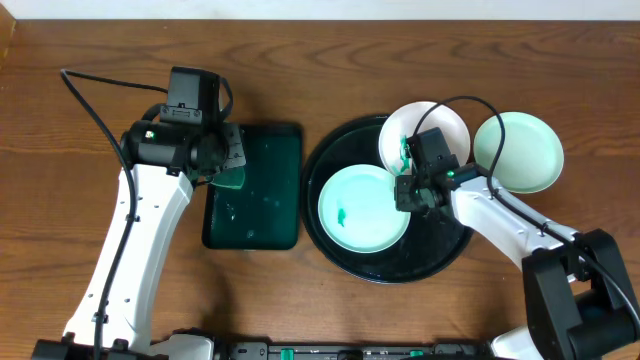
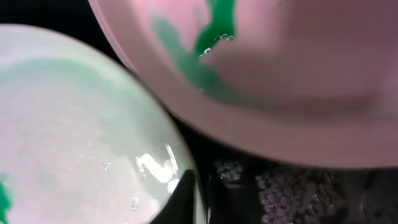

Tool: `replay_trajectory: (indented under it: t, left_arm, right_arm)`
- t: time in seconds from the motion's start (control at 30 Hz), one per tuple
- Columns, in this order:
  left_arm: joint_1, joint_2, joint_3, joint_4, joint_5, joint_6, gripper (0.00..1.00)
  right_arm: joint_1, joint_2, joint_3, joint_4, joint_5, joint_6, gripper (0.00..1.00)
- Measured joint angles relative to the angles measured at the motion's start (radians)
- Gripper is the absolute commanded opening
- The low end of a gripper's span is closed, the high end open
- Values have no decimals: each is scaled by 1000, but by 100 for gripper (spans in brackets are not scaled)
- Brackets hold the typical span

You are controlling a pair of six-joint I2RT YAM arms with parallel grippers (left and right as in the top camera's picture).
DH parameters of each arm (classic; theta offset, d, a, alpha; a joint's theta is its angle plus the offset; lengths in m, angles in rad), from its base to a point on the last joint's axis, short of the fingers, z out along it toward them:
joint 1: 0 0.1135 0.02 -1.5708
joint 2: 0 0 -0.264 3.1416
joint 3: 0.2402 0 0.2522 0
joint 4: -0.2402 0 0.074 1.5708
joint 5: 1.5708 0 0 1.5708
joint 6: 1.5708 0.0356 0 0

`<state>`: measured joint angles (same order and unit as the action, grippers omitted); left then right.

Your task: Clean dirty plates on tray and stack at the side

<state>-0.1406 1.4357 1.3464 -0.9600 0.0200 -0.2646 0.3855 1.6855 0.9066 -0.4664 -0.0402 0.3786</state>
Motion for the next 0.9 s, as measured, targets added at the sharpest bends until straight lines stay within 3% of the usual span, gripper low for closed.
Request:
replay_trajectory:
  t: [0.4,0.47,0.53,0.9]
  left_arm:
    - [0,0,0,-3,0,0,7]
    - [0,0,0,-3,0,0,7]
    - [0,0,0,-3,0,0,7]
    - [0,0,0,-6,0,0,7]
  right_arm:
    - [0,-59,-1,-126,-8,37,1]
    - [0,-85,-1,-128,-8,58,22]
    - [0,-97,-1,-124,-6,65,31]
    - [0,-34,-1,-68,11,70,32]
